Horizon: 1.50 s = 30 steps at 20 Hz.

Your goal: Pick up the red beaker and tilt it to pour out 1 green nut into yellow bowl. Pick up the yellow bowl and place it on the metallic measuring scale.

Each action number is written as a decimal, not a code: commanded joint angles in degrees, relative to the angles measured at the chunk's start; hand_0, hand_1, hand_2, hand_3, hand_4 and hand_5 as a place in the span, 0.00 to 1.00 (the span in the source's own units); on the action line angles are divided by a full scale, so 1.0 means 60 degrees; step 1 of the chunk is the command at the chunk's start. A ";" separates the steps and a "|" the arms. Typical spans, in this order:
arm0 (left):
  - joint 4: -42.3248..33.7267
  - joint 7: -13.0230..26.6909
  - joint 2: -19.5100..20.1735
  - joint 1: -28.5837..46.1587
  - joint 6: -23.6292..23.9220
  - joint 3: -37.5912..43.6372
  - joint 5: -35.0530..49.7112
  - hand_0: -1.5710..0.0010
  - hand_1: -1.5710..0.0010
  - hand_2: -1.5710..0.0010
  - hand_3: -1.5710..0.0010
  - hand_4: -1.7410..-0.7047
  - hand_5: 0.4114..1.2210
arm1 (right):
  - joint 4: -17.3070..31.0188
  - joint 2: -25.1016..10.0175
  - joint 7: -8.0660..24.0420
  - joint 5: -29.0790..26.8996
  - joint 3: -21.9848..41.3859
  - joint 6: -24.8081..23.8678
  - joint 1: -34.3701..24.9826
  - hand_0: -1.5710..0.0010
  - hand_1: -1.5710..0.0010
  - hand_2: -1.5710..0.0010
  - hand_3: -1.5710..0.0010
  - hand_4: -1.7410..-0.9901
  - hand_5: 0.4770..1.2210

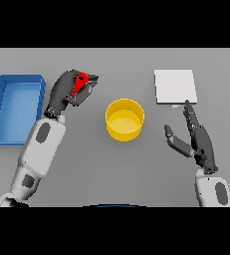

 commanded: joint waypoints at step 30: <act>0.2786 -0.0152 0.1242 -0.5269 -0.5371 -0.6706 -0.7043 0.00 0.00 0.00 0.05 0.01 1.00 | 0.0185 0.0197 0.0247 -0.0346 -0.0250 -0.0021 -0.0075 1.00 1.00 1.00 1.00 0.59 0.17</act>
